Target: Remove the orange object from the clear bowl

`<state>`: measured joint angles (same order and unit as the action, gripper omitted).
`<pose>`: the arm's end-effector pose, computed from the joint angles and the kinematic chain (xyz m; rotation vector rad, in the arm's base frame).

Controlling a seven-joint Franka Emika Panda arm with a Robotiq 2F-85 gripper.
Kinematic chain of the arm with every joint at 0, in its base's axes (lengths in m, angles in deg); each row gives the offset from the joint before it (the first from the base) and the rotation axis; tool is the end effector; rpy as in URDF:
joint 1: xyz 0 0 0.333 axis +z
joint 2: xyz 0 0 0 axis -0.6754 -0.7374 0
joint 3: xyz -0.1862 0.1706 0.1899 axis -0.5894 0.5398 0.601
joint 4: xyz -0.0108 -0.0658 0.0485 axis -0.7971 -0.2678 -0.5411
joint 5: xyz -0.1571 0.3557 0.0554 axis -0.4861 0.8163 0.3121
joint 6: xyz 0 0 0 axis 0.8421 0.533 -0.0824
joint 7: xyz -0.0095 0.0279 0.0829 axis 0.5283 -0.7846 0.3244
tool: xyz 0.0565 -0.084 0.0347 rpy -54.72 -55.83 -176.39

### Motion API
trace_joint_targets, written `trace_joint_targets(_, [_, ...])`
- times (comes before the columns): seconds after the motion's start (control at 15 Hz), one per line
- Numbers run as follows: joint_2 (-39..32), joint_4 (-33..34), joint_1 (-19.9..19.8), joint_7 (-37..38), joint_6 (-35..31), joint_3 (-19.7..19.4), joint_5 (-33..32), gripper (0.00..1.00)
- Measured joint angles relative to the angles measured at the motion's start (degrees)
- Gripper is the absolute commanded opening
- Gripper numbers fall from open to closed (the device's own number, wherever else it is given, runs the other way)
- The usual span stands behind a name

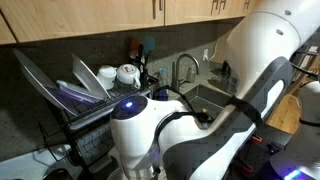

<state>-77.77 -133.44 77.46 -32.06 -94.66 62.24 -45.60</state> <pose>0.3721 0.5013 0.2799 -2.7405 -1.4280 0.0664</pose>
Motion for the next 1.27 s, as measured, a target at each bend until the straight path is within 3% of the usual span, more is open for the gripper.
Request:
trace_joint_targets(0.93, [8.9,-10.9,-1.0,22.4,-5.9,-1.8,0.2,1.0])
trace_joint_targets(1.27, [11.0,-13.3,-1.5,26.1,-6.2,-2.0,0.2,1.0])
